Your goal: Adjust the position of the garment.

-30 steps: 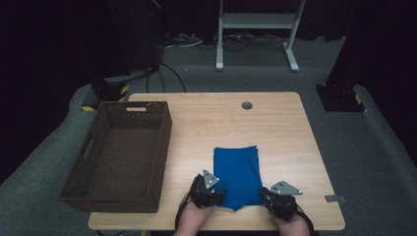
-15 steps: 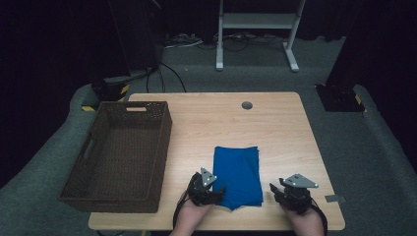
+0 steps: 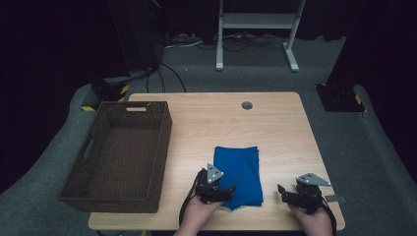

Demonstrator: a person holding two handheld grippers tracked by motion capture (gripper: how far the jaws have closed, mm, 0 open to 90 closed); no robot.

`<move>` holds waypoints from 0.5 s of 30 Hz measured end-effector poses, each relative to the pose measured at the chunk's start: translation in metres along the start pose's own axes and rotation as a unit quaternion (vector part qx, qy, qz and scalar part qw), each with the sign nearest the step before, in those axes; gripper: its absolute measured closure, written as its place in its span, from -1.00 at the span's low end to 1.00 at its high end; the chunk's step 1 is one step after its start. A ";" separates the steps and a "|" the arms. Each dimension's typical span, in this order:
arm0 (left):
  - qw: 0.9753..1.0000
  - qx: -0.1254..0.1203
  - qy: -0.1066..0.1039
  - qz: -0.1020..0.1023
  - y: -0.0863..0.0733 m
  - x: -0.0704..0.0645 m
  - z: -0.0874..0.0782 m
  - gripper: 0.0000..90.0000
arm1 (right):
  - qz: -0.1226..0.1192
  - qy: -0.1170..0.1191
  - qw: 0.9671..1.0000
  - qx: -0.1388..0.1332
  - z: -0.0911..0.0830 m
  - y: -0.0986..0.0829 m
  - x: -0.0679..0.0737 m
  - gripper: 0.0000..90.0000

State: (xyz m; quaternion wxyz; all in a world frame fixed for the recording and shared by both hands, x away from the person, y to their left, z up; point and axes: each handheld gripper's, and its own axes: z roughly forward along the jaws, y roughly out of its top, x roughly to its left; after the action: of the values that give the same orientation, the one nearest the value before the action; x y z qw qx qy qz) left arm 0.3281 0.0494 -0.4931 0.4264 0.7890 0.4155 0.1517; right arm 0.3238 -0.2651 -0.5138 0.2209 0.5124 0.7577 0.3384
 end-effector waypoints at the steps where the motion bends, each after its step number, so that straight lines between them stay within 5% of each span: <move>1: 1.000 0.002 -0.003 0.002 0.002 -0.003 0.001 -0.61 | 0.003 0.004 1.000 0.002 0.001 0.000 0.000 -0.52; 7: 1.000 0.025 -0.007 0.009 0.006 -0.021 0.015 -0.61 | -0.005 0.008 1.000 -0.001 0.001 0.001 0.001 -0.56; 12: 0.999 0.045 0.001 0.019 0.006 -0.033 0.032 -0.36 | -0.005 0.022 1.000 -0.002 -0.002 0.000 0.005 -0.55; 15: 0.998 0.042 0.010 0.044 0.008 -0.045 0.038 -0.29 | -0.005 0.023 1.000 -0.004 -0.002 0.001 0.005 -0.55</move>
State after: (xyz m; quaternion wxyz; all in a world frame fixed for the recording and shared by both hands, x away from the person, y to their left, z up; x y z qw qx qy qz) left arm 0.3275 -0.0090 -0.5036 0.3819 0.8220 0.3907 0.1605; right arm 0.3206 -0.2608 -0.5118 0.2074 0.5001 0.7636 0.3518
